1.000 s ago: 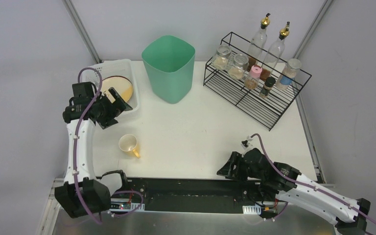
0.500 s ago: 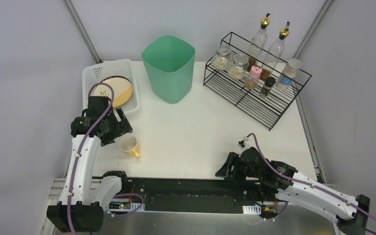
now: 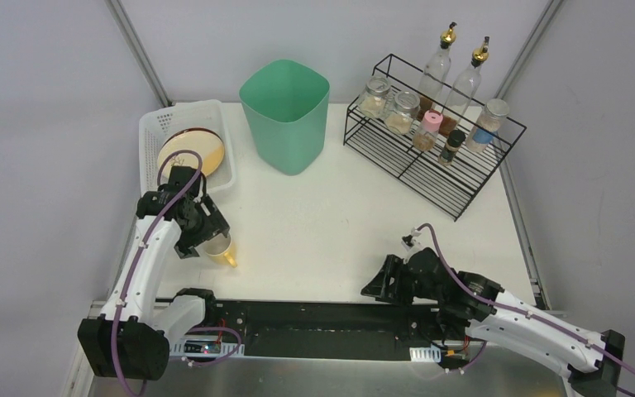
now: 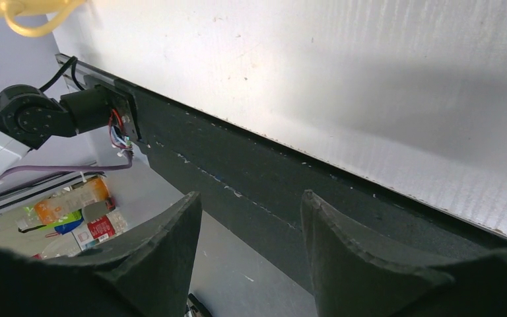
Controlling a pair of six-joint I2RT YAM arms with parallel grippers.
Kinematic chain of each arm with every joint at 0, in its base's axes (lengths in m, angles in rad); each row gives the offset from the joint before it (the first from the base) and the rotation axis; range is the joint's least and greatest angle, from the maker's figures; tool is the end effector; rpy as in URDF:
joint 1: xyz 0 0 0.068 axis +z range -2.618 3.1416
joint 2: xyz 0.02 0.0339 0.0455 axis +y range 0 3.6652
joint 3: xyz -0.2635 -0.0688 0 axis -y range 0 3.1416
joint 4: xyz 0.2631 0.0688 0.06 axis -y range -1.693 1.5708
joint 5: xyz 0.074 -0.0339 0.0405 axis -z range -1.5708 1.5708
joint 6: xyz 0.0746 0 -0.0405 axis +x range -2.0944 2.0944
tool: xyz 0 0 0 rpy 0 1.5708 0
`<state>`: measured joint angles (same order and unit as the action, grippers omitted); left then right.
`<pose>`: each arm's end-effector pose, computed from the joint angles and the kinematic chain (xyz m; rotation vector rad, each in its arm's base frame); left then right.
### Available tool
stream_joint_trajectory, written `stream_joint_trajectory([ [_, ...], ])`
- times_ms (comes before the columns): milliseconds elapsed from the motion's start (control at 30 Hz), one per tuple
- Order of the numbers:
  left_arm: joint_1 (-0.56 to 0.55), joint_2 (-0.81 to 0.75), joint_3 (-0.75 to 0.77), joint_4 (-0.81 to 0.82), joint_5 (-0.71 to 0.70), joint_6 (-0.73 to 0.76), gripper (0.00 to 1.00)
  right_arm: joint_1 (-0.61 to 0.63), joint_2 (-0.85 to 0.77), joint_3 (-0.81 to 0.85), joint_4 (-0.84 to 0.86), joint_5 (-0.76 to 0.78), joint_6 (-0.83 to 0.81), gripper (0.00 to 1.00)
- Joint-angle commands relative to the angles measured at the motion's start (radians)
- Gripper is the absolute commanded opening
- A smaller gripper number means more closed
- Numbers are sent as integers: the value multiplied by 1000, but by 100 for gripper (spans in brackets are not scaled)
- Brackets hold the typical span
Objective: Clear the kitchen counter
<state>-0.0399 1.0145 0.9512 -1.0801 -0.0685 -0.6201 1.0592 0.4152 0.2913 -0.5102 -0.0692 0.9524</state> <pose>0.2088 -0.0032 0.2454 -0.7956 2.5945 -0.1029 0.0772 0.1481 0.1589 -0.1752 2.4665 1.1022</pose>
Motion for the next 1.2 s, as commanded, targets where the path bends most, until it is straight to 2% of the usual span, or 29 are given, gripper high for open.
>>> stream_joint_trajectory([
  [0,-3,-50,-54,-19,-49,-119,80,5,-31,-10,29,-17,7,60],
  [300,-8,-38,-125,-10,-52,-213,77,5,-45,-30,29,-20,6,60],
  [467,-10,-28,-137,18,-50,-225,54,4,-41,-48,53,-18,13,60],
  [633,-9,-11,-168,47,-42,-225,45,5,-44,-56,58,-18,17,60],
  [767,-11,0,-188,77,-21,-222,32,4,-34,-56,59,-20,10,60],
  [967,-12,13,-176,86,-10,-210,0,5,-18,-64,84,-23,11,60],
  [1167,-15,-4,-62,87,35,-163,0,4,-6,-60,83,-26,2,60],
])
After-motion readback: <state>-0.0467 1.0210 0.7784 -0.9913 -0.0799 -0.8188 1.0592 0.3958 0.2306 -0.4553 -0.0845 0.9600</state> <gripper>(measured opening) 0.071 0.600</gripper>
